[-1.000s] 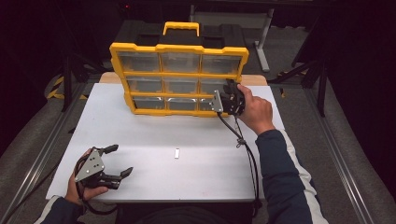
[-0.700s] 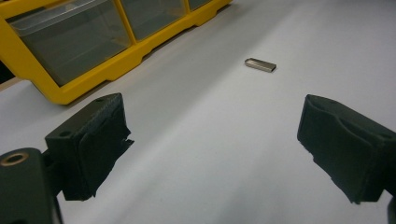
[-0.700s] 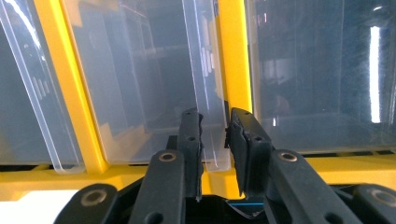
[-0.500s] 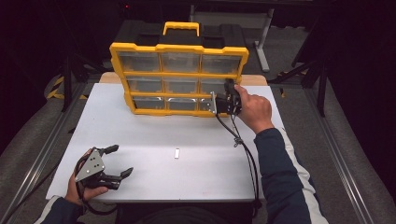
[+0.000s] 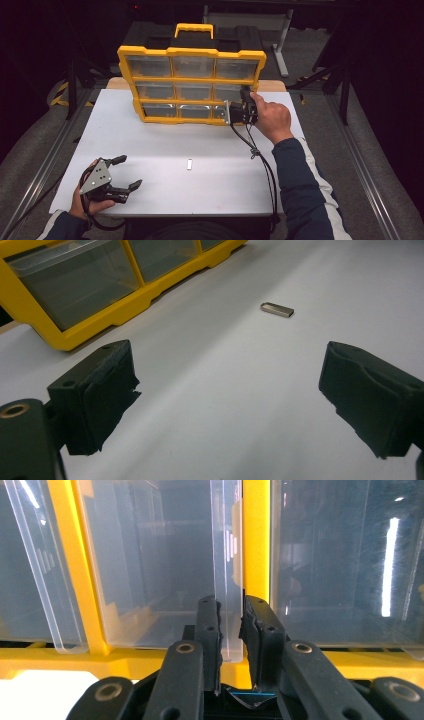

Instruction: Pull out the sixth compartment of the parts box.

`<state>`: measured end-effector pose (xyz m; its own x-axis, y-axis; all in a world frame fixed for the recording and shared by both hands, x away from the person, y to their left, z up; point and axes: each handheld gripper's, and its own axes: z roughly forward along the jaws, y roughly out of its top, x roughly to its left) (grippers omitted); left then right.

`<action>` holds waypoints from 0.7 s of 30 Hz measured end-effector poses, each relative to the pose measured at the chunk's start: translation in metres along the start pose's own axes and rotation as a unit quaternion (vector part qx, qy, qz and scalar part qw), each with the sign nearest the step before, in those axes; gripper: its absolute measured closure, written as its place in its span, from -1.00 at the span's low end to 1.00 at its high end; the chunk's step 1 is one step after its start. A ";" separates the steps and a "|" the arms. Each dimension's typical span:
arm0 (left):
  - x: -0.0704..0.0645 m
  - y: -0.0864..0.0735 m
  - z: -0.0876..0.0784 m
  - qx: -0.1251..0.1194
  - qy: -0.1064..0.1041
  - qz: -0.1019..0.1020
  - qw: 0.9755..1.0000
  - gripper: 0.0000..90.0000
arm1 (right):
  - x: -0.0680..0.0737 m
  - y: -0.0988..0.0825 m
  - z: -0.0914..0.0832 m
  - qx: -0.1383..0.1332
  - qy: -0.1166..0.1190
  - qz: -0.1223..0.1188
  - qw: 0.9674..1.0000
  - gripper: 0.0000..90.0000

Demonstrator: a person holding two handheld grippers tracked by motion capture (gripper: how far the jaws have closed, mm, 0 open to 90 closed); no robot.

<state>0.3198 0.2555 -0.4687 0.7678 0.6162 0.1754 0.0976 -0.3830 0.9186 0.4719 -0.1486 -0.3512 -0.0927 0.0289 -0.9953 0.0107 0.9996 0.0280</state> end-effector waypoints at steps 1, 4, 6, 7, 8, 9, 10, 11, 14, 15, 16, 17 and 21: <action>0.000 0.000 0.000 0.000 0.001 0.001 1.000 -0.80 | 0.000 0.000 -0.001 0.000 -0.002 -0.001 1.000 0.74; 0.000 0.000 0.000 0.000 0.001 0.000 1.000 -0.80 | 0.001 0.000 -0.004 -0.005 -0.009 -0.002 1.000 0.74; 0.000 0.000 0.000 0.001 0.001 0.000 1.000 -0.80 | 0.002 -0.001 -0.006 -0.009 -0.009 0.000 1.000 0.73; 0.000 0.000 0.000 0.000 -0.001 -0.002 1.000 -0.80 | 0.002 -0.001 -0.007 -0.008 -0.007 -0.002 1.000 0.73; 0.000 0.000 0.000 0.000 -0.001 -0.002 1.000 -0.80 | 0.002 -0.001 -0.007 -0.008 -0.007 -0.002 1.000 0.73; 0.000 0.000 0.000 0.000 -0.001 -0.006 1.000 -0.80 | 0.003 -0.001 -0.010 -0.007 -0.012 -0.001 1.000 0.74; 0.001 0.000 -0.001 -0.002 -0.002 -0.009 1.000 -0.80 | 0.003 -0.002 -0.010 -0.009 -0.010 0.000 1.000 0.74; 0.002 0.000 -0.001 -0.003 -0.003 -0.010 1.000 -0.80 | 0.003 -0.002 -0.012 -0.009 -0.009 0.001 1.000 0.74; 0.002 0.000 -0.002 -0.003 -0.003 -0.010 1.000 -0.80 | 0.004 -0.003 -0.015 -0.012 -0.011 0.000 1.000 0.74; 0.001 0.000 -0.002 -0.003 -0.004 -0.009 1.000 -0.80 | 0.004 -0.003 -0.016 -0.011 -0.012 -0.002 1.000 0.74; 0.001 0.000 -0.001 -0.002 -0.004 -0.009 1.000 -0.80 | 0.005 -0.004 -0.017 -0.014 -0.014 -0.001 1.000 0.74; 0.001 0.000 -0.001 -0.002 -0.004 -0.009 1.000 -0.80 | 0.005 -0.004 -0.017 -0.014 -0.014 -0.001 1.000 0.74; 0.001 0.000 -0.001 -0.002 -0.003 -0.008 1.000 -0.80 | 0.006 -0.004 -0.022 -0.017 -0.017 0.003 1.000 0.73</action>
<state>0.3196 0.2569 -0.4678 0.7705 0.6177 0.1578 0.1081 -0.3705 0.9225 0.4491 -0.1526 -0.3553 -0.0594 0.0347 -0.9976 -0.0232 0.9991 0.0361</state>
